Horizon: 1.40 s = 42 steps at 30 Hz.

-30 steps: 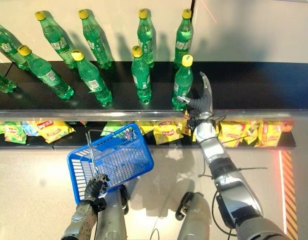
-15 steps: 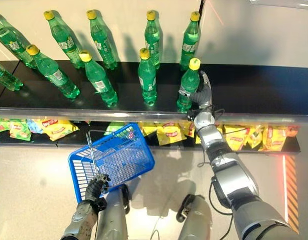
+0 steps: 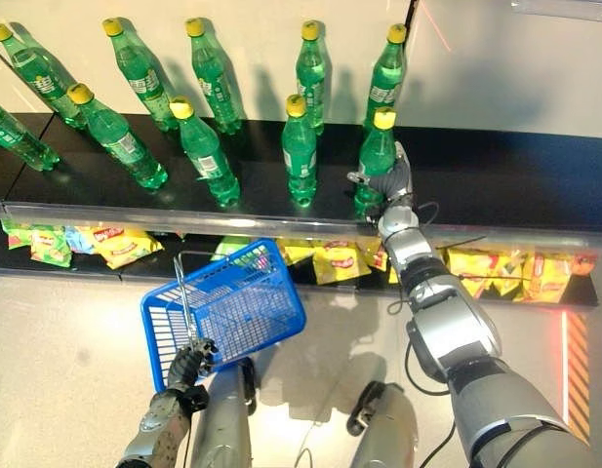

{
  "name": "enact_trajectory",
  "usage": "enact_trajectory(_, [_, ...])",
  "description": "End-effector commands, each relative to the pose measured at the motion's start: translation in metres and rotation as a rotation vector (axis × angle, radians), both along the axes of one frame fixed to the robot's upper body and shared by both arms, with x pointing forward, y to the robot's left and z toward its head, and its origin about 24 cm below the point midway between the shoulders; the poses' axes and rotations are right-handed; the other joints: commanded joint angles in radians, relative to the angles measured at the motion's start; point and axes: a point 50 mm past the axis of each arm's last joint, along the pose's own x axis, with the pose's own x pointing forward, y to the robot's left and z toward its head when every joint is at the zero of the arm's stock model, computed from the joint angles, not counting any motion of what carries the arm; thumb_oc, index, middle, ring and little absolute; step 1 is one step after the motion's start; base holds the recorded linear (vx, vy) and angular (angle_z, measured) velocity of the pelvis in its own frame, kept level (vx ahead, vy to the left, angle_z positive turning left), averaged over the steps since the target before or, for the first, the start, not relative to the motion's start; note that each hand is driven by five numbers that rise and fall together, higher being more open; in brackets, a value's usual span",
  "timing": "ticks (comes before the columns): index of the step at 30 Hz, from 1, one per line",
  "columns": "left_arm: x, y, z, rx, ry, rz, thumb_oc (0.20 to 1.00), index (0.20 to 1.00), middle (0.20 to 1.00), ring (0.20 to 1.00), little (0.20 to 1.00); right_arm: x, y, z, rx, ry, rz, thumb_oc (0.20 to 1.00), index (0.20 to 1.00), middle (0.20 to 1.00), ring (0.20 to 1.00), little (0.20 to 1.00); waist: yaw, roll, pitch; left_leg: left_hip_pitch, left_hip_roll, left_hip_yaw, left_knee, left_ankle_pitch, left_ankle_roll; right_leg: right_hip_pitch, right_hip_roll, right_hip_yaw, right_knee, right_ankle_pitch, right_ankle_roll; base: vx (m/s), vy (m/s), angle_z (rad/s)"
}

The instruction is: Pick up the snacks into the basket

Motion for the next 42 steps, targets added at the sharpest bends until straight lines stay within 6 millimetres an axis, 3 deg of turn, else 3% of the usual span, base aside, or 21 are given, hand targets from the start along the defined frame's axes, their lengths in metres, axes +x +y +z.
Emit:
enact_trajectory(1, [-0.011, -0.009, -0.001, -0.021, -0.010, -0.064, 0.200, 0.200, 0.200, 0.200, 0.200, 0.008, 0.000, 0.044, 0.021, -0.117, -0.001, 0.200, 0.200, 0.200, 0.200, 0.200, 0.027, 0.018, -0.005, 0.000, -0.019, 0.021, 0.028, -0.034, 0.056, 0.010, 0.015, 0.007, -0.058, 0.086, 0.064, 0.00, 0.006, 0.04])
enact_trajectory(10, [-0.008, -0.011, -0.001, -0.021, -0.013, -0.056, 0.200, 0.200, 0.200, 0.200, 0.200, 0.007, -0.001, 0.053, 0.027, -0.167, -0.011, 0.200, 0.200, 0.200, 0.200, 0.200, 0.020, 0.011, -0.003, 0.010, -0.019, 0.022, 0.023, -0.032, 0.056, 0.015, 0.017, 0.012, -0.063, 0.089, 0.065, -0.01, 0.001, 0.00])
enact_trajectory(11, [-0.007, -0.011, 0.000, -0.021, -0.015, -0.056, 0.200, 0.200, 0.200, 0.200, 0.200, 0.007, -0.001, 0.054, 0.026, -0.169, -0.011, 0.200, 0.200, 0.200, 0.200, 0.200, 0.019, 0.010, -0.004, 0.002, -0.022, 0.029, 0.008, -0.005, 0.067, 0.010, 0.016, 0.003, -0.080, 0.112, 0.051, 0.00, 0.000, 0.00])
enact_trajectory(12, [-0.007, -0.010, 0.000, -0.021, -0.019, -0.050, 0.200, 0.200, 0.200, 0.200, 0.200, 0.005, -0.002, 0.054, 0.041, -0.188, -0.008, 0.200, 0.200, 0.200, 0.200, 0.200, 0.015, 0.008, -0.003, 0.013, -0.017, 0.023, 0.023, -0.033, 0.055, 0.017, 0.019, 0.014, -0.064, 0.089, 0.064, -0.06, 0.002, 0.00])
enact_trajectory(13, [-0.006, -0.011, 0.001, -0.021, -0.021, -0.051, 0.200, 0.200, 0.200, 0.200, 0.200, 0.005, -0.002, 0.055, 0.041, -0.190, -0.009, 0.200, 0.200, 0.200, 0.200, 0.200, 0.014, 0.007, -0.004, 0.005, -0.020, 0.030, 0.008, -0.006, 0.067, 0.011, 0.019, 0.006, -0.081, 0.112, 0.050, 0.00, 0.000, 0.00])
enact_trajectory(17, [-0.004, -0.010, 0.003, -0.025, -0.033, -0.031, 0.200, 0.200, 0.200, 0.200, 0.200, 0.000, 0.000, 0.060, 0.046, -0.259, 0.009, 0.200, 0.200, 0.200, 0.200, 0.200, 0.005, 0.004, -0.003, 0.014, -0.018, 0.030, 0.006, -0.006, 0.066, 0.016, 0.019, 0.010, -0.083, 0.115, 0.051, -0.02, 0.002, 0.00])
enact_trajectory(21, [0.001, -0.009, 0.008, -0.036, -0.064, 0.005, 0.200, 0.200, 0.200, 0.200, 0.200, -0.015, 0.002, 0.062, 0.037, -0.372, 0.019, 0.200, 0.200, 0.200, 0.200, 0.200, -0.008, 0.003, 0.000, 0.026, -0.015, 0.034, 0.005, -0.008, 0.066, 0.030, 0.018, 0.009, -0.081, 0.112, 0.054, 0.00, 0.000, 0.00])
enact_trajectory(25, [0.006, -0.007, 0.014, -0.047, -0.108, 0.052, 0.200, 0.200, 0.200, 0.200, 0.200, -0.038, -0.002, 0.049, 0.054, -0.472, -0.002, 0.200, 0.200, 0.200, 0.200, 0.200, -0.016, 0.002, 0.000, 0.050, -0.015, 0.033, -0.006, -0.010, 0.065, 0.056, 0.017, 0.002, -0.091, 0.108, 0.056, 0.02, -0.010, 0.04])
enact_trajectory(32, [0.009, -0.004, 0.020, -0.019, -0.150, 0.066, 0.200, 0.200, 0.200, 0.200, 0.200, -0.071, -0.008, 0.048, -0.065, -0.622, -0.035, 0.200, 0.200, 0.200, 0.200, 0.200, -0.022, -0.001, -0.003, 0.083, -0.016, 0.031, -0.028, -0.008, 0.066, 0.093, 0.019, -0.002, -0.109, 0.110, 0.063, 0.00, -0.002, 0.00])
enact_trajectory(37, [0.009, -0.002, 0.024, -0.005, -0.175, 0.068, 0.200, 0.200, 0.200, 0.200, 0.200, -0.094, 0.002, 0.059, -0.159, -0.764, 0.003, 0.200, 0.200, 0.200, 0.200, 0.200, -0.025, -0.007, -0.006, 0.096, -0.018, 0.029, -0.052, 0.003, 0.065, 0.104, 0.024, -0.005, -0.123, 0.114, 0.066, 0.00, 0.000, 0.00])
enact_trajectory(42, [0.010, -0.005, 0.030, -0.023, -0.208, 0.060, 0.200, 0.200, 0.200, 0.200, 0.200, -0.106, 0.024, 0.057, -0.111, -0.781, 0.157, 0.200, 0.200, 0.200, 0.200, 0.200, -0.022, -0.015, -0.002, 0.104, -0.020, 0.027, -0.069, 0.015, 0.066, 0.114, 0.025, -0.012, -0.142, 0.125, 0.067, 0.00, 0.000, 0.00])
